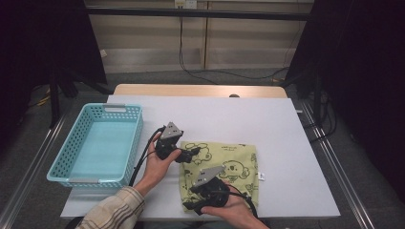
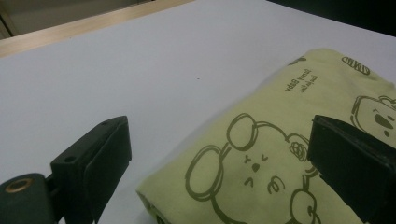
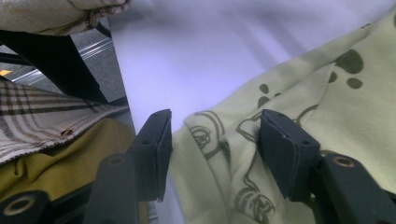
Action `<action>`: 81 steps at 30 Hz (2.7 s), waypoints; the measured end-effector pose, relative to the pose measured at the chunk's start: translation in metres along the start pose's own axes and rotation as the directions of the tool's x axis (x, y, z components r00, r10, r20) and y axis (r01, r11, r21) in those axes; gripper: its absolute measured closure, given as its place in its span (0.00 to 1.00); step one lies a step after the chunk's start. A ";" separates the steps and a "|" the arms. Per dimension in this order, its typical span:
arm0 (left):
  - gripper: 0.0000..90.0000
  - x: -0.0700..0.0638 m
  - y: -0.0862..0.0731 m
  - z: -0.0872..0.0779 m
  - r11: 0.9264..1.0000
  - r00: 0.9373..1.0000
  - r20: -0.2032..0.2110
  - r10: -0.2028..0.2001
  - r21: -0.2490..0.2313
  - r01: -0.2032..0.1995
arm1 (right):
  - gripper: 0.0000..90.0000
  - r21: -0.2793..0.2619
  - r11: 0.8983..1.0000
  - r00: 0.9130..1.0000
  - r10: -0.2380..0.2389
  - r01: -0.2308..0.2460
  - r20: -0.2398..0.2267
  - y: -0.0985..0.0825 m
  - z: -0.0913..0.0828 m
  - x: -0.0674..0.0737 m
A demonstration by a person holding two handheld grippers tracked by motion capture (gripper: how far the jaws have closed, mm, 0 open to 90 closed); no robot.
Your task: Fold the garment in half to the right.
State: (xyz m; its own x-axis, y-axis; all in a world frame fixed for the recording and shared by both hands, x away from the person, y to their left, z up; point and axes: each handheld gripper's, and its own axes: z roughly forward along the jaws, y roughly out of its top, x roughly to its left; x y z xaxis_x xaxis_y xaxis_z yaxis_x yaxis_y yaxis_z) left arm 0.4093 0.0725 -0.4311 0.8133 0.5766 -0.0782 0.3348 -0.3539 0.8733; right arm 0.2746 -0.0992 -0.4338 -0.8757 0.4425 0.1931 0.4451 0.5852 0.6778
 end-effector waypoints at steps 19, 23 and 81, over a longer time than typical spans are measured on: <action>0.07 0.001 -0.002 -0.003 1.000 1.000 -0.008 -0.018 0.016 0.018 | 0.47 0.031 0.998 0.996 -0.063 0.061 0.068 -0.005 0.011 0.013; 0.07 0.004 -0.004 -0.005 1.000 0.999 -0.019 -0.029 0.010 0.029 | 0.48 0.025 0.997 0.995 -0.072 0.070 0.069 -0.005 0.012 0.013; 0.44 0.017 -0.016 0.014 0.984 0.995 -0.065 -0.077 0.159 0.086 | 0.85 0.037 0.999 0.993 -0.039 0.035 0.110 -0.005 0.007 0.006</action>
State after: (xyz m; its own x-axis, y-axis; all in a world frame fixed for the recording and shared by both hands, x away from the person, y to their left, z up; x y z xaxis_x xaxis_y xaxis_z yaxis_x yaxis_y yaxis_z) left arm 0.4244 0.0770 -0.4529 0.7526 0.6487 -0.1135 0.4748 -0.4152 0.7760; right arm 0.2691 -0.0947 -0.4408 -0.8663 0.4918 0.0875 0.4211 0.6248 0.6575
